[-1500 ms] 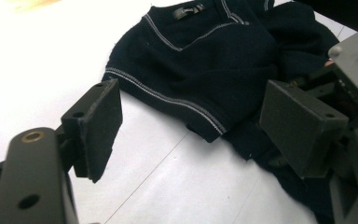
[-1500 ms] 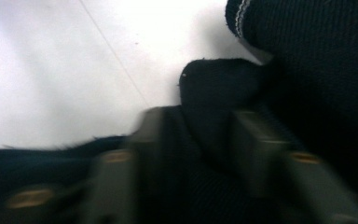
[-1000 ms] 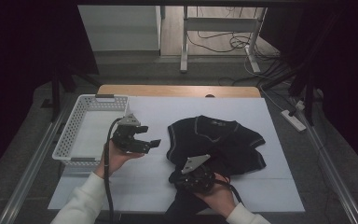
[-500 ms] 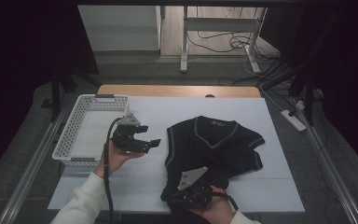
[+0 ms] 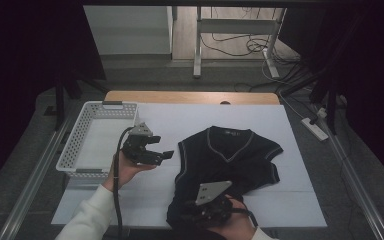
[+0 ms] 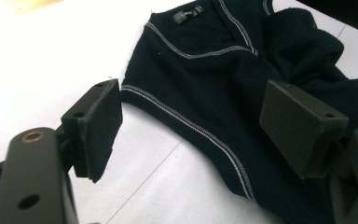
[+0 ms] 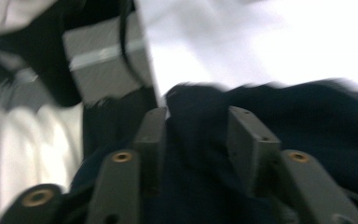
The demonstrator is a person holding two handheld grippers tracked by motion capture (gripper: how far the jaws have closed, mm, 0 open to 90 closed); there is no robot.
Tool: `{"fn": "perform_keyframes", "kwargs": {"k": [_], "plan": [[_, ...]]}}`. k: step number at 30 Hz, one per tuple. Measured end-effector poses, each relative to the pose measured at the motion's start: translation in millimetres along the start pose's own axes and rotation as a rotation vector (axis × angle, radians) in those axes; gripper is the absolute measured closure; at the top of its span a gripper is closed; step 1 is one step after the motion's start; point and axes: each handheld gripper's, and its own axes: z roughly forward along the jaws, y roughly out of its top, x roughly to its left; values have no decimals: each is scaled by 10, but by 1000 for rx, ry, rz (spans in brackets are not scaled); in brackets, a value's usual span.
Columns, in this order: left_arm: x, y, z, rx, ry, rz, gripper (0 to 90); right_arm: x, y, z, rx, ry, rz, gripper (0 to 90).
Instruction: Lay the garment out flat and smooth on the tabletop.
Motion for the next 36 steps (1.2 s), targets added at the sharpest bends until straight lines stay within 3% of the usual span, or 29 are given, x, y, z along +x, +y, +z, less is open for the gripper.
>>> {"fn": "perform_keyframes", "kwargs": {"k": [3, 6, 10, 14, 18, 26, 27, 30, 36], "plan": [[-5, -2, 26, 7, -1, 1, 217, -132, -9, -217, -59, -84, 16, 510], [-4, -4, 48, 9, -1, -2, 216, -350, -88, -428, -79, -180, 47, 481], [4, -7, 99, 17, -2, -7, 216, -628, -255, -611, -77, -258, 111, 454], [-3, -1, 152, 18, -20, 14, 209, -844, -405, -748, -78, -308, 165, 449], [1, 33, 220, 23, -14, 12, 208, -1008, -539, -854, -90, -335, 221, 442], [105, 209, 533, 60, 4, 6, 208, -1151, -637, -987, -118, -380, 257, 435], [139, 237, 591, 52, -10, 6, 207, -1163, -645, -1001, -121, -383, 261, 432], [203, 289, 705, 37, -8, 11, 202, -1184, -663, -1032, -134, -388, 270, 430], [315, 383, 990, 73, -14, 2, 198, -1241, -698, -1059, -166, -364, 306, 425]]}}
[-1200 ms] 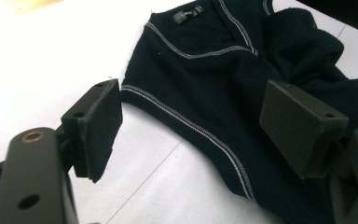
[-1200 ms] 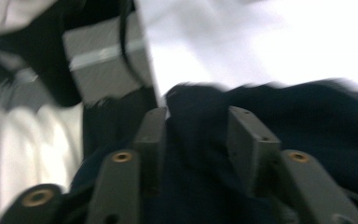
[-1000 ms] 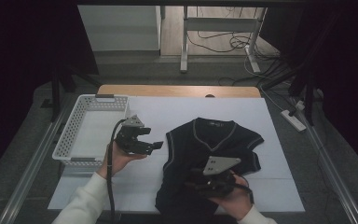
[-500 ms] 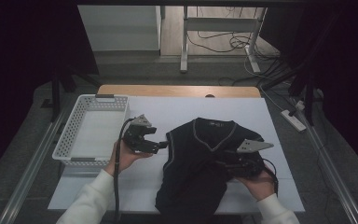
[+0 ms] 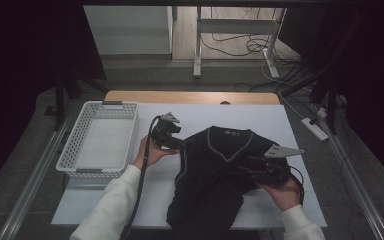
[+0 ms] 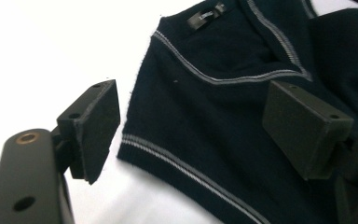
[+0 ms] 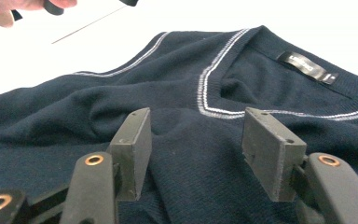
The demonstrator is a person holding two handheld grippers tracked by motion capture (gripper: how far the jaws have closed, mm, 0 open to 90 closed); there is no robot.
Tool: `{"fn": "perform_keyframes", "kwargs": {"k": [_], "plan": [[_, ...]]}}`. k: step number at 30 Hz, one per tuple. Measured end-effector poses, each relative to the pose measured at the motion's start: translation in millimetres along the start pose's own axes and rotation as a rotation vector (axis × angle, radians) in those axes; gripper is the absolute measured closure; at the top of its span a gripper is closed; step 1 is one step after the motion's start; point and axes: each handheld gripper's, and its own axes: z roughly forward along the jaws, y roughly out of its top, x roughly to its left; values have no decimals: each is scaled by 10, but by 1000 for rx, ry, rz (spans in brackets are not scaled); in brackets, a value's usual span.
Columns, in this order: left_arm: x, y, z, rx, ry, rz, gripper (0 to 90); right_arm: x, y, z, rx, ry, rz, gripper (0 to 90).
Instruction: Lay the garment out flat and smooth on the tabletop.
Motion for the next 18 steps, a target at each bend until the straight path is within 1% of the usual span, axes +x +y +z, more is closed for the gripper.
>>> {"fn": "perform_keyframes", "kwargs": {"k": [2, 4, 6, 13, 17, 18], "plan": [[32, 18, 83, 17, 14, -5, 197, -17, -10, -5, 1, -3, 7, 423], [70, 18, 167, 34, 30, -23, 200, -28, -15, -5, -1, -5, 13, 421], [103, 11, 269, 54, 40, -32, 202, -35, -17, 0, 0, -7, 16, 419], [193, -36, 568, 134, 45, -36, 212, -14, -29, 39, 22, -10, 1, 416], [217, -67, 672, 179, 43, -38, 207, -27, -30, 33, 23, -10, 2, 416], [215, -64, 673, 177, 45, -40, 201, -36, -35, 32, 23, -9, 5, 416]]}}
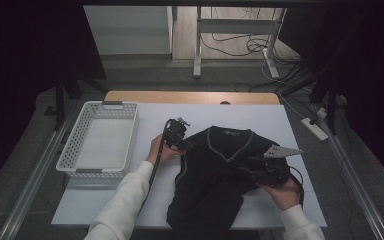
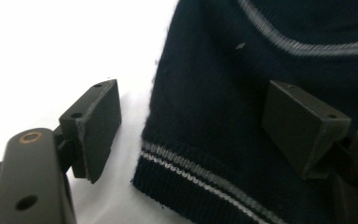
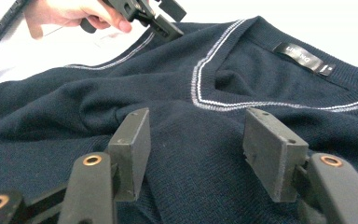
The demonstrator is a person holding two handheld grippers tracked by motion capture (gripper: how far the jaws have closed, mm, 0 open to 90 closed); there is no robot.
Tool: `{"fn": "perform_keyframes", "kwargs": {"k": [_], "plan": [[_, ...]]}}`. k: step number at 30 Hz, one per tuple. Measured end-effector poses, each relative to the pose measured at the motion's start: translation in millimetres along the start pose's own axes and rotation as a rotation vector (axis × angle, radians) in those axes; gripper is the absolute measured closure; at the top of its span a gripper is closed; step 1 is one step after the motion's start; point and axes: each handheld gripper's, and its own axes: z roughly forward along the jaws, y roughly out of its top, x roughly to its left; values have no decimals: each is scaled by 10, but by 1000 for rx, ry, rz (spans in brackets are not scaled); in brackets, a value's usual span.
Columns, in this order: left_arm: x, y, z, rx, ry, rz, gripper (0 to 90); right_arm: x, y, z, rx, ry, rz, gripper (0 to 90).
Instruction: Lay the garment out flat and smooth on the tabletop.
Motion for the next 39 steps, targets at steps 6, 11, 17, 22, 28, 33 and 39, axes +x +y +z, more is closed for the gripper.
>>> {"fn": "perform_keyframes", "kwargs": {"k": [6, 11, 17, 22, 28, 33, 39], "plan": [[-53, -6, -34, 10, 35, 20, 458, -26, -16, 1, 3, 3, 16, 416], [-156, 24, -75, 69, -12, 86, 748, -26, -14, 0, 4, 2, 16, 416], [-146, 67, -295, 19, 46, 76, 768, -38, -14, -34, -6, 4, 22, 416], [-49, 146, -618, -19, 88, 55, 768, -47, -19, -31, -3, 13, 26, 409], [82, 186, -887, -66, 118, 39, 770, -38, -23, -16, 4, 11, 23, 405], [312, 143, -988, -67, 152, -13, 773, -52, -31, -20, 4, 3, 26, 403], [506, 92, -1113, -78, 180, -51, 774, -116, -53, -16, 8, -15, 44, 398]]}}
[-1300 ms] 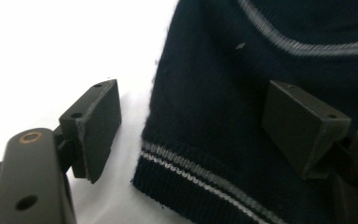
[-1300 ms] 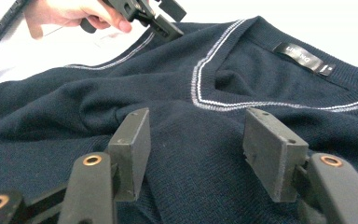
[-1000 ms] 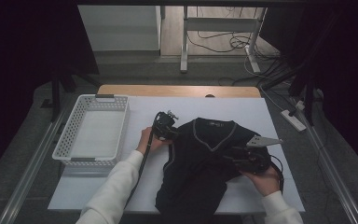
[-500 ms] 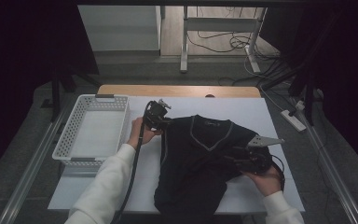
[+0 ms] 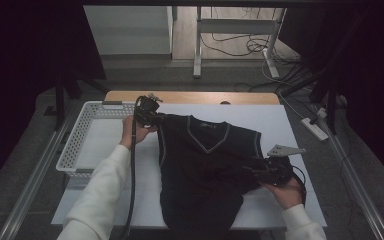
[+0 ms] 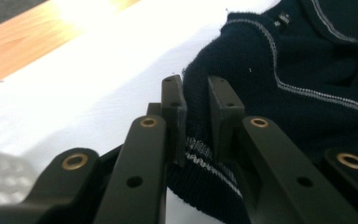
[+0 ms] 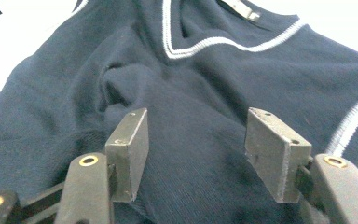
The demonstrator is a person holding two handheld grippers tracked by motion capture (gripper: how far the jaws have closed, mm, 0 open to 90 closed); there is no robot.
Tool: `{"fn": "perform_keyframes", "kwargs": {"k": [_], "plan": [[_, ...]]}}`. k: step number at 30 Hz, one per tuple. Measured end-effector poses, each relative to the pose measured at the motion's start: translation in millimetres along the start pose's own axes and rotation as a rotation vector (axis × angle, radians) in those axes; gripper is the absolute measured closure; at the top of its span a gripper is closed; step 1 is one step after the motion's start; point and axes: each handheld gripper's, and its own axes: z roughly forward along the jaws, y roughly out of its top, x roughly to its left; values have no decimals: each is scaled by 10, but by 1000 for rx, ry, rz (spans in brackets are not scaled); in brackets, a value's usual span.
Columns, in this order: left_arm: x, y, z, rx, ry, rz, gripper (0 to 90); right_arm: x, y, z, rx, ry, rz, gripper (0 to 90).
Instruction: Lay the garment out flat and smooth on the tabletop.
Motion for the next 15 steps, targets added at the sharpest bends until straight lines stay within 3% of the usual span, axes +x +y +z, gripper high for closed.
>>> {"fn": "perform_keyframes", "kwargs": {"k": [5, 9, 10, 13, 15], "plan": [[132, 3, -93, -15, 28, -32, 773, -31, -12, -6, -1, -10, 8, 397], [169, 1, -59, -7, 40, -56, 737, -22, -14, -7, -1, -12, 6, 396], [160, 7, -38, 3, 54, -67, 684, -18, -13, -6, -1, -12, 4, 396], [98, 35, -29, 19, 98, -73, 389, -6, -12, -11, -6, -14, -4, 396], [33, 48, -66, -1, 61, -63, 328, 7, -8, -22, -14, -14, -10, 396]]}}
